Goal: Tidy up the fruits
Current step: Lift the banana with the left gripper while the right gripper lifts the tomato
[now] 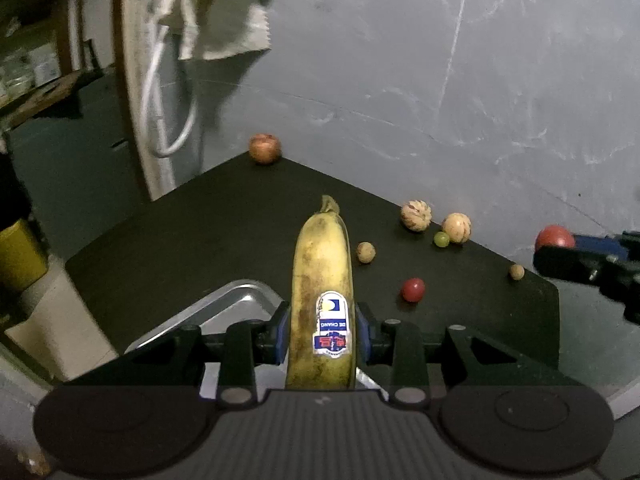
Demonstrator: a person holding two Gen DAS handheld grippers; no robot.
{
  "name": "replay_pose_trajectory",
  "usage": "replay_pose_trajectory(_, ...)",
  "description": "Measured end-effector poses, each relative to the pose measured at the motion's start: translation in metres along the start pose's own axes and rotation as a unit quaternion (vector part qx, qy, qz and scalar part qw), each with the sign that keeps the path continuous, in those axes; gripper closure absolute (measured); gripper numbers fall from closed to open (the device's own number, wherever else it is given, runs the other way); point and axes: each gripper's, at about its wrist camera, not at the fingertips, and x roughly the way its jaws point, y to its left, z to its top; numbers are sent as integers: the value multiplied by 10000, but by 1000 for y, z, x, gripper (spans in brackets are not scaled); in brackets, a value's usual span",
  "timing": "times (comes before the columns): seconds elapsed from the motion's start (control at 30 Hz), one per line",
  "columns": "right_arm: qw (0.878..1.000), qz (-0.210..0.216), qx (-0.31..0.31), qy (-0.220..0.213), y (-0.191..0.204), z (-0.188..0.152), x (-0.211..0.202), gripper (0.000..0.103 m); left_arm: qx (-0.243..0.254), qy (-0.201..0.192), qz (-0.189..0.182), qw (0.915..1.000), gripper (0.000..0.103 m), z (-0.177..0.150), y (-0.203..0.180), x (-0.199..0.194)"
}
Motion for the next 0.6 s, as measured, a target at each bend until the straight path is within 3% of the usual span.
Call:
replay_pose_trajectory(0.3, 9983, 437, -321, -202, 13, 7, -23, 75, -396, -268, 431, 9979, 68, -18, 5, -46)
replay_pose_trajectory(0.6, 9931, 978, -591, -256, 36, 16, -20, 75, -663, -423, 850, 9933, 67, -28, 20, -74)
